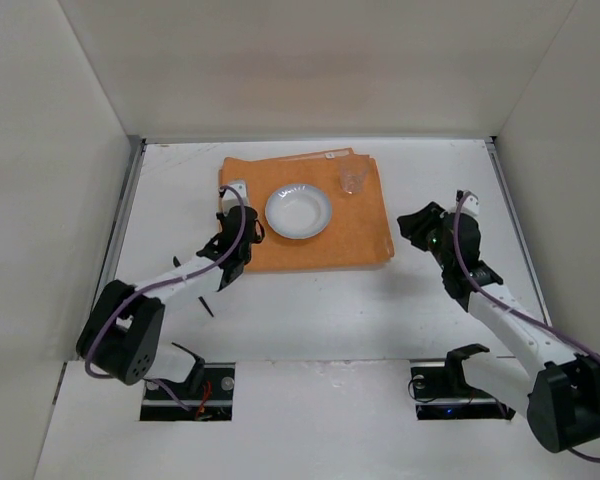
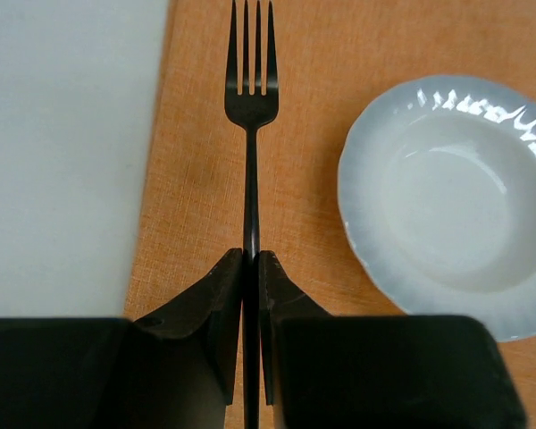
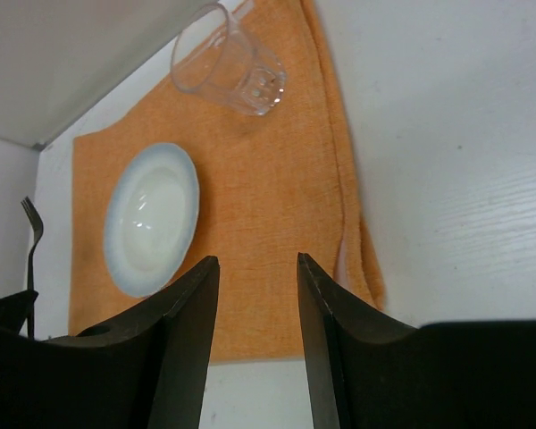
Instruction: Set the dinner table for one person
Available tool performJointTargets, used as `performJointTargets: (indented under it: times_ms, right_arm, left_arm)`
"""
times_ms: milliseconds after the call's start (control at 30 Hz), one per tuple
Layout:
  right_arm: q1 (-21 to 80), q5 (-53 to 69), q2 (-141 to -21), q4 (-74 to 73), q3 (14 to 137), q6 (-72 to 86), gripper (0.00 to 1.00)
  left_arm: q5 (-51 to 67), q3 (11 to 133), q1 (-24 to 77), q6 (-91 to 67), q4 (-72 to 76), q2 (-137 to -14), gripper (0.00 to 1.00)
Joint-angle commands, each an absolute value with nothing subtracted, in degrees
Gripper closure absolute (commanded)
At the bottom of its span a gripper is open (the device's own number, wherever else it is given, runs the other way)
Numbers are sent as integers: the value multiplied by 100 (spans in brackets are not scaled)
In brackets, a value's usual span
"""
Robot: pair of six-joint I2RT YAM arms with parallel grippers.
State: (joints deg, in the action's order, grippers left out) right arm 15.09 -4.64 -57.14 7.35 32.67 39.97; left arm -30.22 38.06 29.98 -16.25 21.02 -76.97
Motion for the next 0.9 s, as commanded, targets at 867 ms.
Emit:
performJointTargets:
  times_ms: [867]
  right_arm:
    - [2026, -782, -6267, 1749, 3102, 3894, 53]
  left_arm:
    - [-1942, 4922, 2316, -1318, 2654, -9949, 88]
